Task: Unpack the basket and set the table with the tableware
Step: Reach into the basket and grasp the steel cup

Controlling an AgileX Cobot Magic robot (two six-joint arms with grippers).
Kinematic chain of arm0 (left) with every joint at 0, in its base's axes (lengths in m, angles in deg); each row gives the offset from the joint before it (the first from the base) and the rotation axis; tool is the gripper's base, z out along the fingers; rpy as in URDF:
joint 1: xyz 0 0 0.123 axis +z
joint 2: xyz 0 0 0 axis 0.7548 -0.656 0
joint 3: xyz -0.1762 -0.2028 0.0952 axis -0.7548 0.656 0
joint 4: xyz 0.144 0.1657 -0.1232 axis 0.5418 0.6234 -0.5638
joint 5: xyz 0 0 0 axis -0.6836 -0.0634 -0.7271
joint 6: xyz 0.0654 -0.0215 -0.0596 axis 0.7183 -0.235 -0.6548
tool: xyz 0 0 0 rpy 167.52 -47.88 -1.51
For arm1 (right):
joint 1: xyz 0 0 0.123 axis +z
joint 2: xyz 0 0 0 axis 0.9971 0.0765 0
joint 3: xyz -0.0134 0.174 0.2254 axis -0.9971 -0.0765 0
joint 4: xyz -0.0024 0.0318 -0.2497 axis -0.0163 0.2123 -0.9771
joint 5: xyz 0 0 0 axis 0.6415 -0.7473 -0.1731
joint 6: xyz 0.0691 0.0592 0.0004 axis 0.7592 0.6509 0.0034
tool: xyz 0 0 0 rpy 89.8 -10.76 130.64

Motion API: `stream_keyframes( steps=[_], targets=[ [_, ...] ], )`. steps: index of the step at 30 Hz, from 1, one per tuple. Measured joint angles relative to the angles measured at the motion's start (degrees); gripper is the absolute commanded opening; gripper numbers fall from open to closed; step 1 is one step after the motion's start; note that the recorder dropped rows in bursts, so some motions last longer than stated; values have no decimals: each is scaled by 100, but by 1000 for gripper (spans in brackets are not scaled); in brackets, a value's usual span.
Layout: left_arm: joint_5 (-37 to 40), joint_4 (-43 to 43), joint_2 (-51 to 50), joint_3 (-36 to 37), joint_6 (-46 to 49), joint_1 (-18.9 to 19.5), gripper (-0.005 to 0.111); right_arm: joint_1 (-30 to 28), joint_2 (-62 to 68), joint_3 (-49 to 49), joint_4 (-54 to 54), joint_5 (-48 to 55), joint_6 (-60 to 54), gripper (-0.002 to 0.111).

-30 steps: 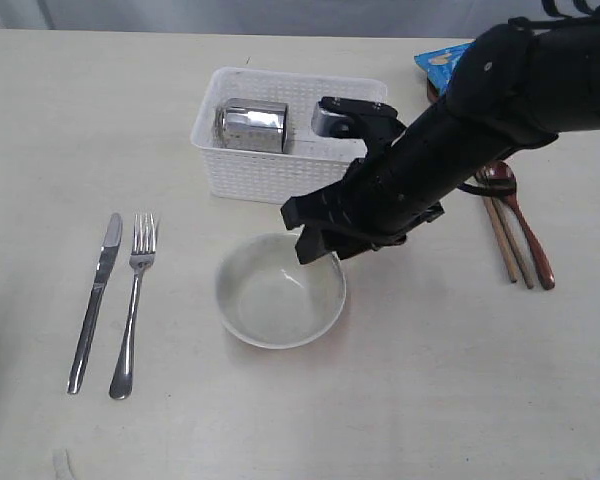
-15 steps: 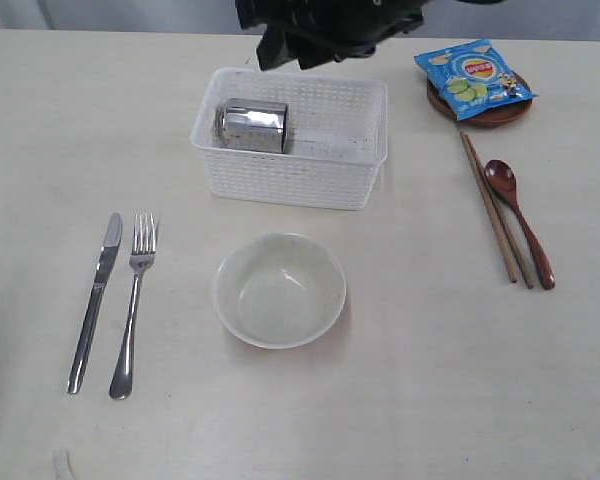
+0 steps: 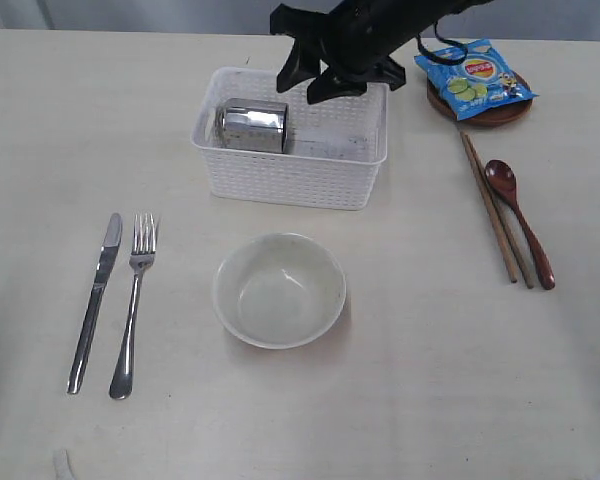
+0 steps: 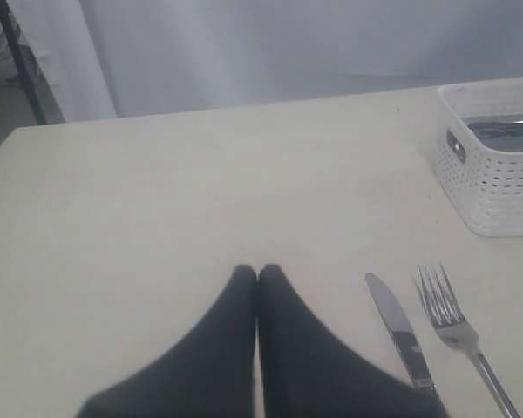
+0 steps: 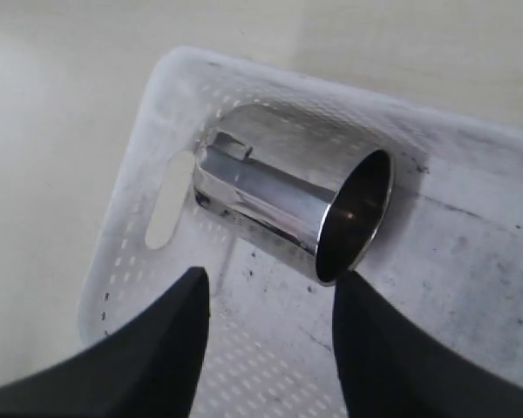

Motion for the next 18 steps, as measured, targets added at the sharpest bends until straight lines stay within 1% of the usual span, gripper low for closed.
stream_keyframes(
  steps=[9,17,18],
  targets=[
    [0,0,0,0,0,0,0,0,739,429,297,51,-50,43],
    [0,0,0,0,0,0,0,0,1045,516,1246,40,-507,43],
    [0,0,0,0,0,0,0,0,1107,516,1426,29,-578,41]
  ],
)
